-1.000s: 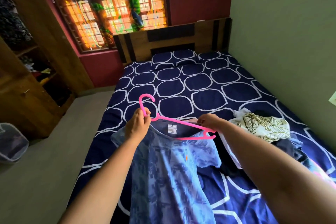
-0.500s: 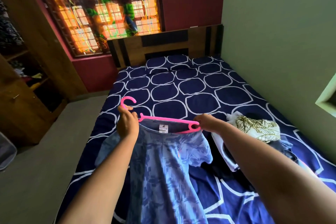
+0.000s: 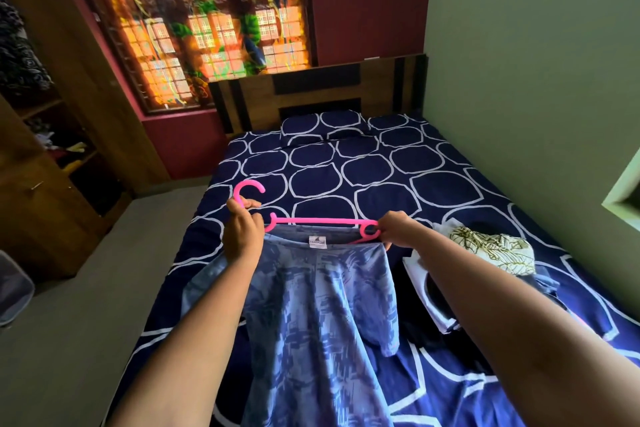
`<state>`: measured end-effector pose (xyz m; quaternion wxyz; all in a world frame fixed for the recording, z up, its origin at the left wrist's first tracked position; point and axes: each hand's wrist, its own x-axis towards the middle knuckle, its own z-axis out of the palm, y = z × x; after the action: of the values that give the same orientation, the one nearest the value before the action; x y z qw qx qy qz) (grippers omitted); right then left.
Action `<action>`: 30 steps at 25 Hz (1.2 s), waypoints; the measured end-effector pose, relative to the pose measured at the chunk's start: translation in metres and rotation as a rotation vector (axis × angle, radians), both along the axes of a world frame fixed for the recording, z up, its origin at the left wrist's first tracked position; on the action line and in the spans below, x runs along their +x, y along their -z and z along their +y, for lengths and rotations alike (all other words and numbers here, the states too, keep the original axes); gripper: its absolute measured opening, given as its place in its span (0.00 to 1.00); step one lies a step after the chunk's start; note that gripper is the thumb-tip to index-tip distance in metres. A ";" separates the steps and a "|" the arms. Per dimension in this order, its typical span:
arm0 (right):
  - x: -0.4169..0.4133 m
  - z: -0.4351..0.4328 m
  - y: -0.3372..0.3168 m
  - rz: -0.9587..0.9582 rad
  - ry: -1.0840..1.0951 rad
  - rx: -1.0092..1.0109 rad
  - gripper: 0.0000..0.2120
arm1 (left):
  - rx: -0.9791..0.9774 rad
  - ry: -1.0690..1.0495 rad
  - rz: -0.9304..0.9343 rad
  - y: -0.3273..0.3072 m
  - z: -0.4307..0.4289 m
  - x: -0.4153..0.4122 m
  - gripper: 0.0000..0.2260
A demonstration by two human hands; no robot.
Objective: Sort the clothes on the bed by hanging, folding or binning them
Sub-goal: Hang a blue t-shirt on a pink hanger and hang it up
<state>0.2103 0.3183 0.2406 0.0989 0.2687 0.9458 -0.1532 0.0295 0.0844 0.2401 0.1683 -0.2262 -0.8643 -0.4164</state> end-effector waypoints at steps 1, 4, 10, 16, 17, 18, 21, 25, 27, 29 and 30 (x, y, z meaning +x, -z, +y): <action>0.001 0.002 -0.002 0.002 0.009 -0.002 0.10 | 0.023 0.050 0.009 0.001 0.000 -0.003 0.07; 0.004 0.006 -0.006 0.021 0.023 0.016 0.11 | 0.058 0.098 0.023 0.004 0.001 -0.009 0.07; 0.020 0.031 -0.013 0.093 0.034 -0.057 0.06 | -0.043 0.106 -0.010 -0.014 -0.014 -0.007 0.12; 0.061 0.060 -0.034 0.243 0.189 -0.217 0.08 | -0.093 -0.090 0.191 -0.019 -0.052 -0.037 0.13; 0.053 0.048 -0.034 0.241 0.162 -0.214 0.09 | -0.093 -0.079 0.194 -0.025 -0.051 -0.036 0.13; 0.042 0.033 -0.033 0.236 0.120 -0.214 0.10 | -0.108 -0.069 0.199 -0.029 -0.048 -0.033 0.13; 0.008 -0.012 -0.022 0.210 -0.007 -0.145 0.11 | -0.131 -0.008 0.215 -0.044 -0.034 -0.025 0.17; -0.011 -0.054 -0.015 0.299 -0.018 -0.269 0.11 | -0.070 0.204 0.121 -0.064 -0.023 -0.017 0.21; -0.017 -0.066 -0.017 0.357 0.017 -0.481 0.12 | -0.041 0.375 0.083 -0.079 -0.021 -0.004 0.15; -0.026 -0.075 -0.025 0.414 -0.106 -0.613 0.13 | -0.034 0.493 0.056 -0.094 -0.018 0.011 0.08; -0.031 -0.081 -0.030 0.403 -0.188 -0.622 0.12 | -0.021 0.538 0.043 -0.100 -0.017 0.018 0.07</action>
<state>0.1788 0.2375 0.2703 0.0015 0.1026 0.8752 -0.4728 0.0472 0.0678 0.3403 0.0676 -0.4584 -0.7736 -0.4323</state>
